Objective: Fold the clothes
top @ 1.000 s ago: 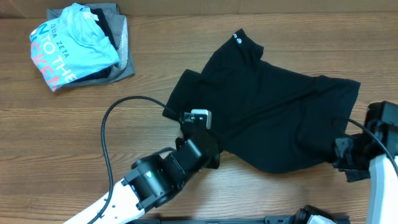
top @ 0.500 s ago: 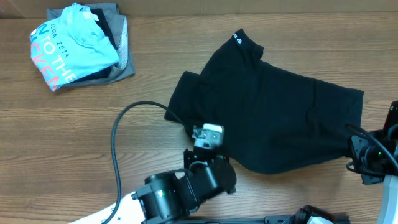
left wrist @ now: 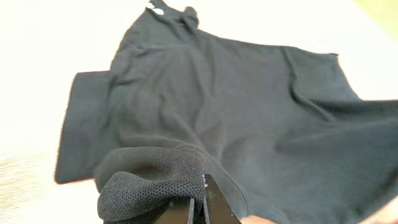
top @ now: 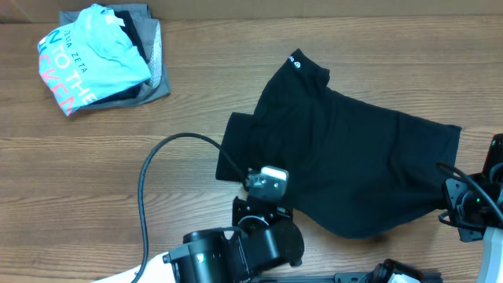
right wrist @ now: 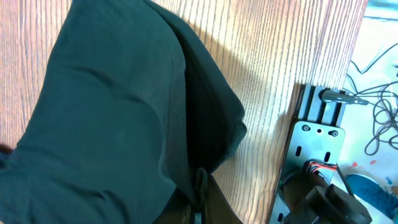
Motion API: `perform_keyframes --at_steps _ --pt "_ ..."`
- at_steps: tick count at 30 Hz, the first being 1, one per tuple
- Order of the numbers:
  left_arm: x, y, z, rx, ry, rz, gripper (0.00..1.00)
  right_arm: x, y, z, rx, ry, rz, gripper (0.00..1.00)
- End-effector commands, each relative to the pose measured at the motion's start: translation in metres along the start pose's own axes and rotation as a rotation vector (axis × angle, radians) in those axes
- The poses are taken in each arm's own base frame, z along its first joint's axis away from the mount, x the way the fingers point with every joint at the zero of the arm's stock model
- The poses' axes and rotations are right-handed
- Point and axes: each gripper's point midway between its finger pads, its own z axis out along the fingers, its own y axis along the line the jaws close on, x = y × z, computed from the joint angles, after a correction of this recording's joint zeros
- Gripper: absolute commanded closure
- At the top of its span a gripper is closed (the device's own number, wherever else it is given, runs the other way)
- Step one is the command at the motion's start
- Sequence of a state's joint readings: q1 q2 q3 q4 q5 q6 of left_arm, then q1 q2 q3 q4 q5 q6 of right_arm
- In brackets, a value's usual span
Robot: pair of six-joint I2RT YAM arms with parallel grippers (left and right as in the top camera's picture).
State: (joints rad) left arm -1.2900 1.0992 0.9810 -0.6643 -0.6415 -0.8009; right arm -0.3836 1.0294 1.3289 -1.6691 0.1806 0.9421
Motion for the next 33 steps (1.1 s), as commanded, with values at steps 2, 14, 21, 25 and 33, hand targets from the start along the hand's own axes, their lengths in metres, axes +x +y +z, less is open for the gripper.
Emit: perform_keyframes --at_steps 2,14,21,25,33 --pt "-0.018 0.018 0.013 -0.095 -0.042 -0.029 0.96 -0.01 0.008 -0.008 -0.05 -0.055 0.011 0.95" --pt "-0.017 0.027 0.092 -0.215 -0.051 -0.092 0.92 -0.022 0.035 0.021 -0.009 -0.028 0.084 0.95" --pt "-0.012 0.045 0.136 -0.278 -0.044 -0.134 0.91 -0.032 0.059 0.051 0.018 -0.022 0.086 0.96" --pt "-0.015 0.057 0.157 -0.297 -0.057 -0.169 0.9 -0.039 0.058 0.064 0.082 -0.044 0.156 0.96" --pt "-0.032 0.072 0.181 -0.275 -0.099 -0.261 0.77 -0.042 0.066 0.092 0.137 -0.038 0.16 0.96"
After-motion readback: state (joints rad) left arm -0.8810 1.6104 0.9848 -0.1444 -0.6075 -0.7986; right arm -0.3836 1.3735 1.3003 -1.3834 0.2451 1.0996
